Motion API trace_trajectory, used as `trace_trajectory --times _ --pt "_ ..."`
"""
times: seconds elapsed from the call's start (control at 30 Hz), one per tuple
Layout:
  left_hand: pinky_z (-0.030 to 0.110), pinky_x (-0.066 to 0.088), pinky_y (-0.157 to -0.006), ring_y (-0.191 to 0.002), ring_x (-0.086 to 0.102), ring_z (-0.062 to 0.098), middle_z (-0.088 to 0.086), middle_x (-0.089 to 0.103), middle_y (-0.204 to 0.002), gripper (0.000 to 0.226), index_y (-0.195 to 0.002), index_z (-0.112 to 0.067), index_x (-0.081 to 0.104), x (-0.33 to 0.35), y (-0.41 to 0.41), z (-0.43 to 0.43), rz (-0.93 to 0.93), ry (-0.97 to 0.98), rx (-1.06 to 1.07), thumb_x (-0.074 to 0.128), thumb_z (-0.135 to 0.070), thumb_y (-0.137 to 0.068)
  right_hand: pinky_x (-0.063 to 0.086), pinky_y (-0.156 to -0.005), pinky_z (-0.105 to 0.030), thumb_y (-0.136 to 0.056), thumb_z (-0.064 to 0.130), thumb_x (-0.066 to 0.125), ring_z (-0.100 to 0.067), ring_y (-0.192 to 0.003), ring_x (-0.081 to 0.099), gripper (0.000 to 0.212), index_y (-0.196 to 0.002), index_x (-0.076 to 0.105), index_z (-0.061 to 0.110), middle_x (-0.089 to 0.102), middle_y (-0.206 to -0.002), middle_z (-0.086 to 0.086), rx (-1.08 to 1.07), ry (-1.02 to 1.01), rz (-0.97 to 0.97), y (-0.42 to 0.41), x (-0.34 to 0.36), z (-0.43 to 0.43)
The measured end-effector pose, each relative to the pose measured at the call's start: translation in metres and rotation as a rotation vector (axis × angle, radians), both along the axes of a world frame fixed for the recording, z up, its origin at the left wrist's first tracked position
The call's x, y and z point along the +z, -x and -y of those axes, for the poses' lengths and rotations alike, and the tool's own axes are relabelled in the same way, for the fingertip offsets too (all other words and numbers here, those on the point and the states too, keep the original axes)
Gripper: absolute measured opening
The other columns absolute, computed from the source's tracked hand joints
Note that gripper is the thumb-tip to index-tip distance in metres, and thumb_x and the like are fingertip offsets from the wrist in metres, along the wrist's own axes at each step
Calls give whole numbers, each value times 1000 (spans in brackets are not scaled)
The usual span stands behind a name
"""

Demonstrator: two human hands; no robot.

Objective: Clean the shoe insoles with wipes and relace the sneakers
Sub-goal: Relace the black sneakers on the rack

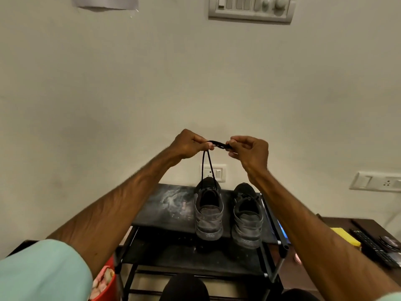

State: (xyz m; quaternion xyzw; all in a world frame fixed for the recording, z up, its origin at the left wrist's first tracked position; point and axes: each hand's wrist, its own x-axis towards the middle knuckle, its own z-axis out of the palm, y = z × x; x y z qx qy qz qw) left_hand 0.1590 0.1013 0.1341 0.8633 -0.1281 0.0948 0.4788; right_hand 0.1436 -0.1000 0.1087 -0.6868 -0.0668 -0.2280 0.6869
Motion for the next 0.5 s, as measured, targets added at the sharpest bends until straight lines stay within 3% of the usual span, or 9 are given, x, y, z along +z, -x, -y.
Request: trace_trajectory --times 0.07,0.27,0.33,0.43,0.5 --pt "18 50 -61 -74 65 9 4 78 -95 19 -100 -13 81 3 0 0 -74 49 28 79 -26 -87 64 -74 -38 -89 5 76 -24 -80 78 17 -104 73 -1 78 -90 -14 42 -27 -63 5 -18 -1" --pt "25 62 -71 -75 77 22 14 77 -88 17 -97 1 78 6 7 20 -108 138 71 81 -7 -83 64 -72 -31 -93 8 72 -17 -80 77 20 -112 75 5 78 -96 -8 53 -1 -121 8 -56 -26" --pt "27 63 -71 -72 76 22 14 77 -86 15 -95 1 78 9 9 25 -91 128 93 82 -5 -82 63 -70 -28 -95 9 70 -13 -82 76 24 -118 74 10 78 -102 -4 10 62 -92 4 -58 -33" --pt "33 63 -75 -70 76 25 15 76 -83 14 -92 1 78 10 9 28 -98 138 133 83 -3 -80 62 -82 -33 -99 10 64 -13 -90 73 22 -117 76 14 77 -108 -1 -50 228 -9 2 -59 -39" --pt "35 63 -78 -71 76 26 15 76 -82 14 -91 1 78 10 9 31 -112 157 162 84 -4 -79 56 -83 -26 -101 9 61 -8 -88 69 21 -112 78 12 77 -102 1 -58 295 24 4 -58 -43"
